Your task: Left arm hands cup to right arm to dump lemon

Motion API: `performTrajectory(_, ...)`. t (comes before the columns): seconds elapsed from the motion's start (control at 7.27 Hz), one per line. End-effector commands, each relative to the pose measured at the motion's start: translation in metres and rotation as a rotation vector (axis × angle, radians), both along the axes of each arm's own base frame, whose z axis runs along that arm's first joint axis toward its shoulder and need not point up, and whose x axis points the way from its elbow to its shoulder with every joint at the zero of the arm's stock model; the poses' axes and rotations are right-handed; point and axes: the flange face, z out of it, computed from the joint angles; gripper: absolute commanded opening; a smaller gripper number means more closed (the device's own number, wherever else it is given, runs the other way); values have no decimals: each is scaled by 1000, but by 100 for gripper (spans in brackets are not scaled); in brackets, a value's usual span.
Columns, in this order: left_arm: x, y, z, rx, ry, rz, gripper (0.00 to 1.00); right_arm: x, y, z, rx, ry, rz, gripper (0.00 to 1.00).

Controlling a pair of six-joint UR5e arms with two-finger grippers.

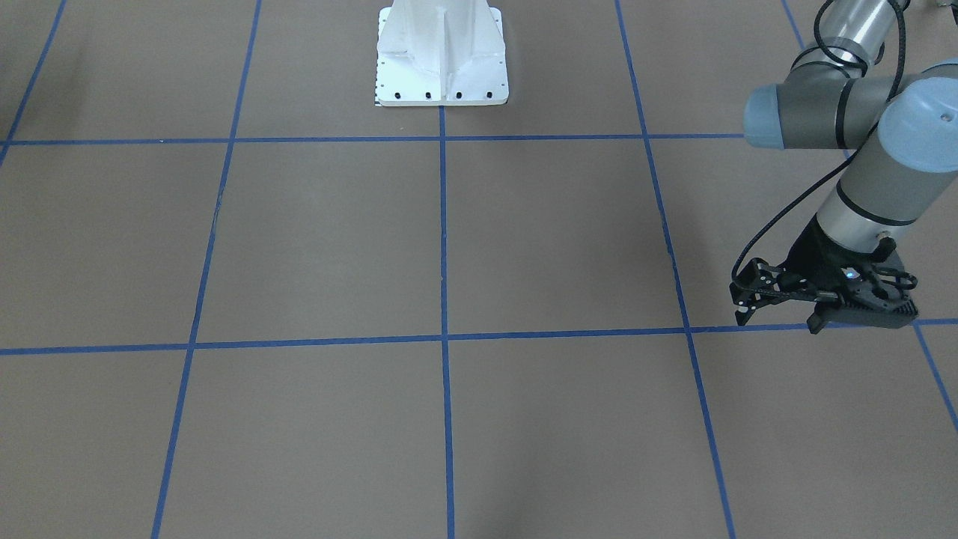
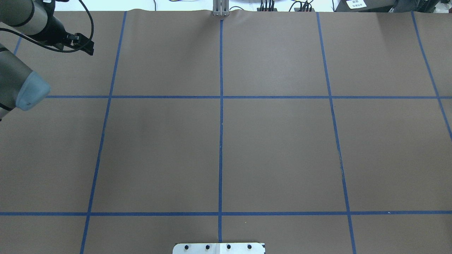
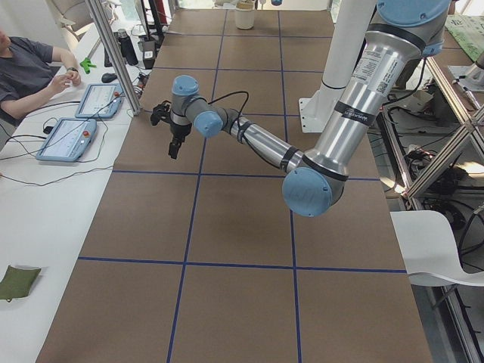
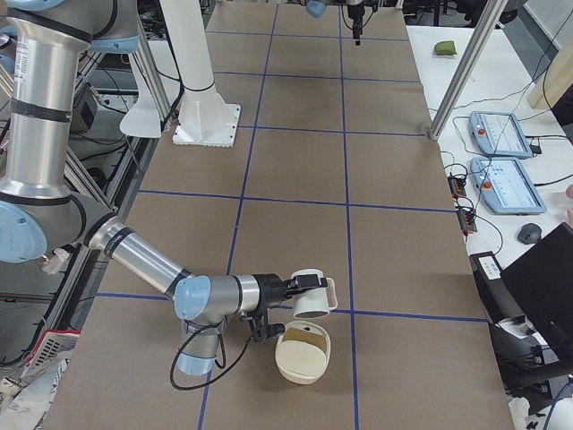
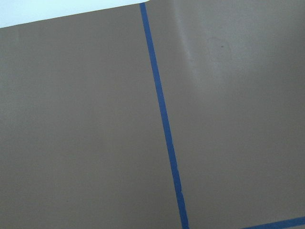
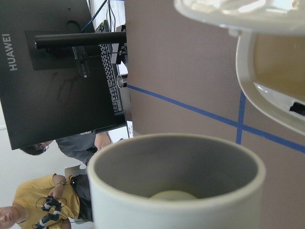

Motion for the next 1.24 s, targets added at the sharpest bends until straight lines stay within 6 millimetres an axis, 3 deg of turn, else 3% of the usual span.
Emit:
performTrajectory(0.0,-2,-2,-2,3,0,-5,100,1,-12,-4,-74,-121,18,5)
performTrajectory(0.14,-5,-4,-3,-1,-8,-12,100,3,-14,-7,-104,-177,32,4)
performTrajectory(0.41,-7,-11,-25,-6,-25,-25,100,7,-21,-10,-159,-271,60,5)
performTrajectory(1.1,-6,-11,-37,10,-35,-35,100,34,10,15,-295,-401,114,5)
